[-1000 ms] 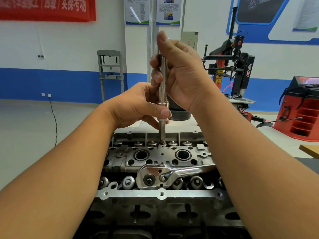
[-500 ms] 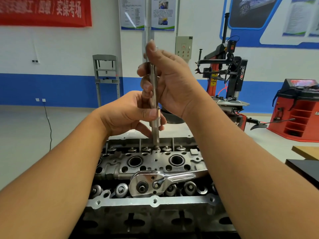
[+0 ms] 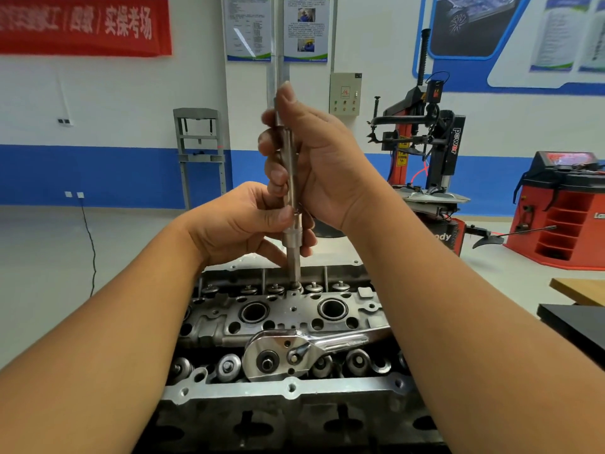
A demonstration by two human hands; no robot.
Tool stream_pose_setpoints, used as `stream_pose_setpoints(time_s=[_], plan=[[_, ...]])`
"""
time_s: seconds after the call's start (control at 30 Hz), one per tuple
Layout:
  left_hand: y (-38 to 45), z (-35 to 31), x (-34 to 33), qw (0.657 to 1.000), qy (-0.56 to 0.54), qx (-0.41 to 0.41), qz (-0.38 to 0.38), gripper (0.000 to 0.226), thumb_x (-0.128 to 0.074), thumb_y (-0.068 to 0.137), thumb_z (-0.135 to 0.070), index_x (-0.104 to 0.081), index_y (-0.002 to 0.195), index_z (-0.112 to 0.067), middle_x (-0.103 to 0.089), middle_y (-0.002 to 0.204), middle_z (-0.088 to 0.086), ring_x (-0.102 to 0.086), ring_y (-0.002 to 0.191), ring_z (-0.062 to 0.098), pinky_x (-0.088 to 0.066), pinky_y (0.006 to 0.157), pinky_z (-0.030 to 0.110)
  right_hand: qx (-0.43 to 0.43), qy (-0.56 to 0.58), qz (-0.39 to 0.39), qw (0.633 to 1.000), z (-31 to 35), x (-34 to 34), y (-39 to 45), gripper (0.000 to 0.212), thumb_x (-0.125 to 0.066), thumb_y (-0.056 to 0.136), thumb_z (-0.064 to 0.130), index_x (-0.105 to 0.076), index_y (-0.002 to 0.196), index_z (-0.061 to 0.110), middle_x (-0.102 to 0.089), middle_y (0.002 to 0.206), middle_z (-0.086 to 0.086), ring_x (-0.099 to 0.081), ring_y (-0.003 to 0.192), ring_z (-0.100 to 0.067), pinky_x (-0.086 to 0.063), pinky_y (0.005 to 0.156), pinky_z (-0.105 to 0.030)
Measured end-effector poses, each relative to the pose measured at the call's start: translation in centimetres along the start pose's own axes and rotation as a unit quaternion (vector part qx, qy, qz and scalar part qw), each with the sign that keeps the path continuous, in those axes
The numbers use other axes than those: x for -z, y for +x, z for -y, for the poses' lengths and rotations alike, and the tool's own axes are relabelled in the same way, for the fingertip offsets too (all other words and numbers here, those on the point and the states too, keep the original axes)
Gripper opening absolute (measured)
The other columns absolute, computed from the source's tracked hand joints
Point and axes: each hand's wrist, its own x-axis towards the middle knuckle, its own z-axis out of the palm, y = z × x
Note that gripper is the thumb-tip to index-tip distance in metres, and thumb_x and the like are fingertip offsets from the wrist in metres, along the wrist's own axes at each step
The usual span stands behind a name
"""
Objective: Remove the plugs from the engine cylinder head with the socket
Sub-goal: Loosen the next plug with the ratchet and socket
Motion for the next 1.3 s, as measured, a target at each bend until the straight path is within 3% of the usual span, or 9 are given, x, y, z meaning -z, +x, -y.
stream_pose_setpoints(time_s=[0.1,0.17,0.37,0.53,0.6,0.8,1.0,1.17,1.3], plan=[[-0.14,0.09,0.05,0.998,-0.055,-0.013,0.02,0.059,-0.088,0.077,-0.05,-0.075,0.113,-0.004,-0.073,0.111,0.026,-0.073,0.102,0.041,-0.061,0.083,0.057,-0.011,0.01,0.001,1.0,0.12,-0.2,0.02,0.039,-0.048,0.108,0.042,-0.062,0.101,0.007,-0.067,0.076,-0.008,-0.053,0.051,-0.02,-0.045,0.054,-0.03],[-0.13,0.18,0.09,0.997,-0.065,-0.021,0.031,0.052,-0.088,0.079,-0.043,-0.075,0.111,-0.004,-0.073,0.11,0.025,-0.073,0.102,0.04,-0.061,0.083,0.057,-0.014,0.019,-0.006,1.0,0.22,-0.23,-0.01,0.039,-0.047,0.108,0.043,-0.062,0.105,0.006,-0.067,0.076,-0.008,-0.053,0.051,-0.02,-0.044,0.055,-0.031],[0.25,0.05,-0.02,0.999,-0.005,-0.029,-0.031,0.061,-0.099,0.057,-0.05,-0.075,0.096,-0.009,-0.075,0.095,0.019,-0.075,0.091,0.033,-0.063,0.075,0.046,0.002,0.012,-0.022,1.0,0.23,-0.37,-0.13,0.031,-0.055,0.106,0.038,-0.049,0.105,0.008,-0.064,0.074,-0.01,-0.053,0.049,-0.02,-0.046,0.054,-0.03],[-0.1,0.14,0.23,0.997,-0.071,-0.01,0.024,0.06,-0.087,0.08,-0.046,-0.071,0.118,-0.002,-0.073,0.113,0.026,-0.073,0.103,0.042,-0.06,0.085,0.061,-0.011,0.024,-0.016,1.0,0.2,-0.32,-0.01,0.041,-0.045,0.109,0.043,-0.06,0.105,0.005,-0.067,0.076,-0.009,-0.055,0.05,-0.021,-0.048,0.055,-0.031],[-0.11,0.18,0.24,0.997,-0.067,-0.011,0.029,0.052,-0.09,0.076,-0.044,-0.076,0.111,-0.007,-0.073,0.109,0.024,-0.073,0.102,0.041,-0.06,0.086,0.064,-0.019,0.025,-0.013,0.999,0.2,-0.26,-0.06,0.042,-0.045,0.108,0.045,-0.061,0.106,0.006,-0.067,0.076,-0.008,-0.054,0.05,-0.02,-0.048,0.055,-0.031],[0.34,0.28,0.04,0.999,-0.022,-0.029,-0.034,0.059,-0.101,0.054,-0.049,-0.076,0.092,-0.012,-0.075,0.092,0.017,-0.075,0.089,0.032,-0.064,0.074,0.046,0.003,-0.001,-0.011,1.0,0.17,-0.17,-0.07,0.035,-0.057,0.103,0.042,-0.049,0.104,0.008,-0.066,0.076,-0.011,-0.055,0.048,-0.022,-0.049,0.053,-0.03],[-0.09,0.32,0.29,0.996,-0.078,-0.02,0.027,0.053,-0.089,0.078,-0.042,-0.075,0.115,-0.006,-0.073,0.114,0.025,-0.073,0.101,0.04,-0.06,0.084,0.056,-0.002,0.017,-0.002,1.0,0.06,-0.11,-0.01,0.038,-0.05,0.106,0.043,-0.057,0.105,0.005,-0.069,0.077,-0.01,-0.059,0.05,-0.023,-0.051,0.056,-0.033],[0.37,0.5,0.26,0.998,-0.036,-0.037,-0.021,0.053,-0.1,0.059,-0.046,-0.078,0.094,-0.013,-0.075,0.091,0.015,-0.074,0.093,0.031,-0.062,0.083,0.051,-0.016,0.007,-0.009,1.0,0.24,-0.26,-0.16,0.042,-0.05,0.105,0.048,-0.062,0.102,0.008,-0.067,0.075,-0.008,-0.055,0.051,-0.021,-0.05,0.055,-0.03],[0.48,0.53,0.19,0.998,-0.031,-0.037,-0.044,0.061,-0.101,0.055,-0.048,-0.074,0.094,-0.011,-0.073,0.09,0.012,-0.075,0.091,0.03,-0.063,0.077,0.045,0.01,-0.015,-0.01,1.0,0.18,-0.24,-0.2,0.027,-0.057,0.105,0.034,-0.053,0.106,0.008,-0.067,0.075,-0.008,-0.054,0.051,-0.021,-0.049,0.054,-0.03]])
